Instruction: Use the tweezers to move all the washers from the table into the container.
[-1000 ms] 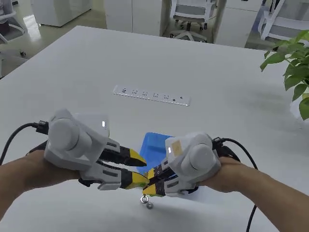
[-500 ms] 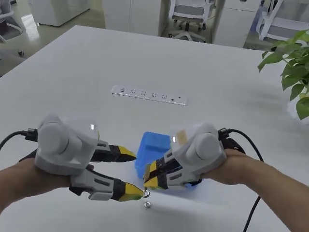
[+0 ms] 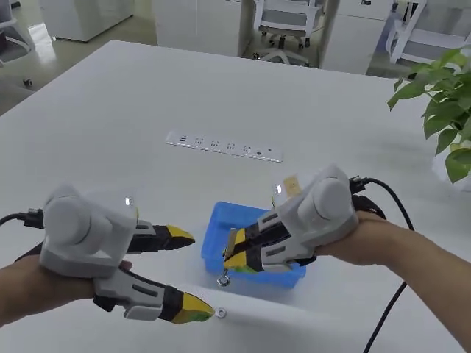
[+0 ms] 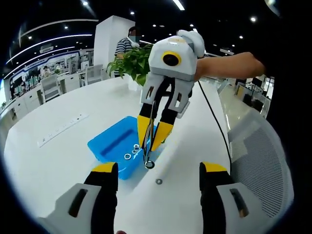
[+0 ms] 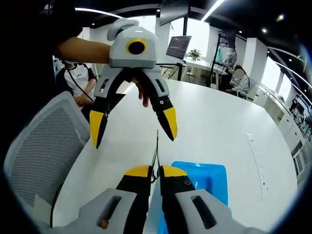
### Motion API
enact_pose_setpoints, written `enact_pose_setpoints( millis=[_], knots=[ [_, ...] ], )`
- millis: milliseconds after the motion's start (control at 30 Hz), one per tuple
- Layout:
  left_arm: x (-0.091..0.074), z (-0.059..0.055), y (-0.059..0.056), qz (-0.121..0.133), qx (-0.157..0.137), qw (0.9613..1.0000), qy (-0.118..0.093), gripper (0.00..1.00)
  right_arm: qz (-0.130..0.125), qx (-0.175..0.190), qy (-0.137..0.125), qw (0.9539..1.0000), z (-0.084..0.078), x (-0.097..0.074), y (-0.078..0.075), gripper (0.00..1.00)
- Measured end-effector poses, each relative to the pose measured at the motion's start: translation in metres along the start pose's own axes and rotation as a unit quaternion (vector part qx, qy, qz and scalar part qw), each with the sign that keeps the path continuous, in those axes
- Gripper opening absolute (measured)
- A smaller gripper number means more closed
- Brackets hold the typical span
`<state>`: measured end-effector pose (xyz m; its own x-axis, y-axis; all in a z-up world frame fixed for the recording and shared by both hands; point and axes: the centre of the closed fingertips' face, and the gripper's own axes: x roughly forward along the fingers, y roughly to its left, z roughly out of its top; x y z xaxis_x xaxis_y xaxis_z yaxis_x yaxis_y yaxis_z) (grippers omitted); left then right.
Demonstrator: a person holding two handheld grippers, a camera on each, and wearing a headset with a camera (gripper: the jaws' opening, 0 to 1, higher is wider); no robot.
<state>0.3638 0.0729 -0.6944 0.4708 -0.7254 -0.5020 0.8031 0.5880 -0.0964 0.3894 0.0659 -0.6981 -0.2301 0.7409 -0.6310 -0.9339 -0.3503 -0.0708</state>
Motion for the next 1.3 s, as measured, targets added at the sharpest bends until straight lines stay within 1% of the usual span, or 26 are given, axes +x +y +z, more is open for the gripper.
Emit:
enact_pose_setpoints(
  millis=[133, 267, 467, 600, 867, 1067, 1300],
  knots=[
    [-0.001, 0.002, 0.000, 0.002, -0.005, 0.9999, -0.010, 0.79, -0.007, -0.001, -0.001, 1.0000, 0.002, -0.007, -0.005, 0.08],
    [-0.001, 0.004, 0.001, 0.006, -0.009, 0.9998, -0.018, 0.83, -0.020, -0.002, -0.003, 0.9998, 0.003, -0.016, -0.015, 0.08],
    [-0.002, 0.005, 0.001, 0.008, -0.011, 0.9997, -0.021, 0.87, -0.043, 0.000, 0.000, 0.9991, -0.004, -0.027, -0.031, 0.08],
    [-0.002, 0.006, 0.001, 0.010, -0.013, 0.9996, -0.023, 0.90, -0.051, 0.004, 0.003, 0.9987, -0.011, -0.030, -0.037, 0.08],
    [-0.002, 0.008, 0.004, 0.014, -0.018, 0.9994, -0.027, 0.95, -0.059, 0.007, 0.017, 0.9981, -0.030, -0.029, -0.045, 0.08],
    [-0.002, 0.009, 0.007, 0.020, -0.019, 0.9991, -0.030, 0.99, -0.062, 0.010, 0.024, 0.9977, -0.039, -0.025, -0.052, 0.08],
    [-0.004, 0.008, 0.008, 0.024, -0.024, 0.9990, -0.031, 0.99, -0.063, 0.016, 0.035, 0.9973, -0.052, -0.018, -0.057, 0.08]
  ],
)
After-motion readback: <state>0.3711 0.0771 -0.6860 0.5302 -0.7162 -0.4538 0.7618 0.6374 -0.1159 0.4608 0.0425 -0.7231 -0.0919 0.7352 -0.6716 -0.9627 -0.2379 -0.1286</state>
